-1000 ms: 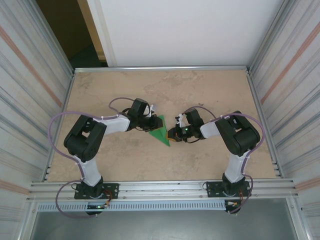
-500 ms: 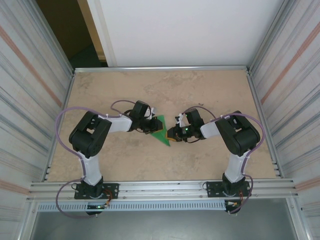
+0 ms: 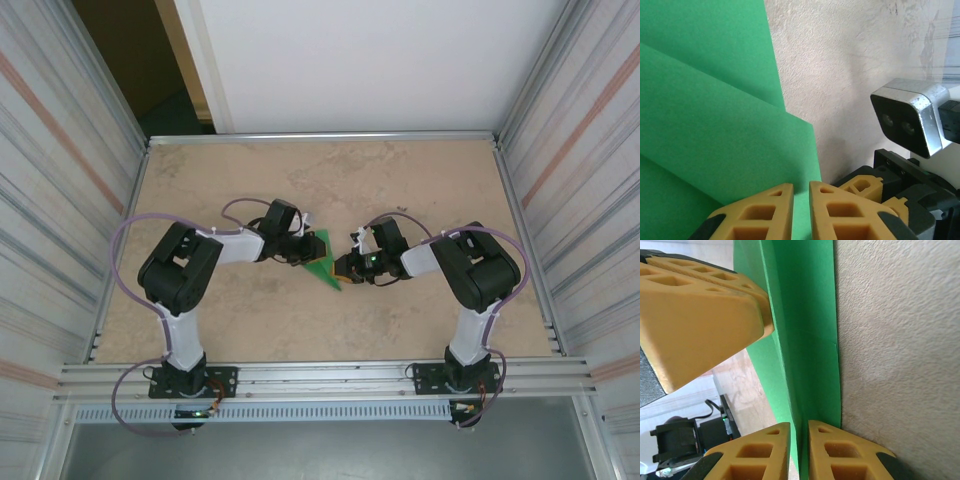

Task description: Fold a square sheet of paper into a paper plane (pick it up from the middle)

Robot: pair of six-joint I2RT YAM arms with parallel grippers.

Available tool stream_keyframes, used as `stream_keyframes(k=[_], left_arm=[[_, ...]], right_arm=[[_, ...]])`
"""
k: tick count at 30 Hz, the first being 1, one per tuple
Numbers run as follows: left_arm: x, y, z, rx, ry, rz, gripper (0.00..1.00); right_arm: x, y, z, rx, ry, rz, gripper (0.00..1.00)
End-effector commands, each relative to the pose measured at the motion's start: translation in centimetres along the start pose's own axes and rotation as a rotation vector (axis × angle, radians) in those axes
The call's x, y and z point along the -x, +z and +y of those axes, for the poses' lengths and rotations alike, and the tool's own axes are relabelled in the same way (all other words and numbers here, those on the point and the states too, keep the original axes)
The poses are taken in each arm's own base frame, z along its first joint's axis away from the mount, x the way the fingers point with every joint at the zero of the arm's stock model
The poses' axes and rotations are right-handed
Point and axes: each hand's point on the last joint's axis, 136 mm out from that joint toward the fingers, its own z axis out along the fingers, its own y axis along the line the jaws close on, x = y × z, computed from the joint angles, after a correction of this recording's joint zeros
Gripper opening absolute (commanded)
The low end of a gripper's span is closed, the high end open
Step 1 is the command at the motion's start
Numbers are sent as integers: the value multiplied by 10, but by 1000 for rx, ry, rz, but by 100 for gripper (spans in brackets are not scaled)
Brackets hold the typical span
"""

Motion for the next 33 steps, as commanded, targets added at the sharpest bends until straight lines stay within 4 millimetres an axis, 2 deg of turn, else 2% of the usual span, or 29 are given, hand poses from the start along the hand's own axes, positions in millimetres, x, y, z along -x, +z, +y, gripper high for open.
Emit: stream_keyframes(k=[1,12,24,28,33], left_arm=[[8,0,-8,-32,31,-1,18],[9,3,-9,-37,36,8,18],[8,6,-4,-23,29,21,18],[7,7,-2,-20,28,22,18],[7,6,-3,-18,28,22,18]], right_arm=[[-19,3,-56,-183,99,9,16],[-21,2,-62,-210,100,10,16],[-21,2,-61,-207,98,9,16],[-18,-1,-52,-184,94,1,19],[-14,-10,-25,-126,54,-7,24]])
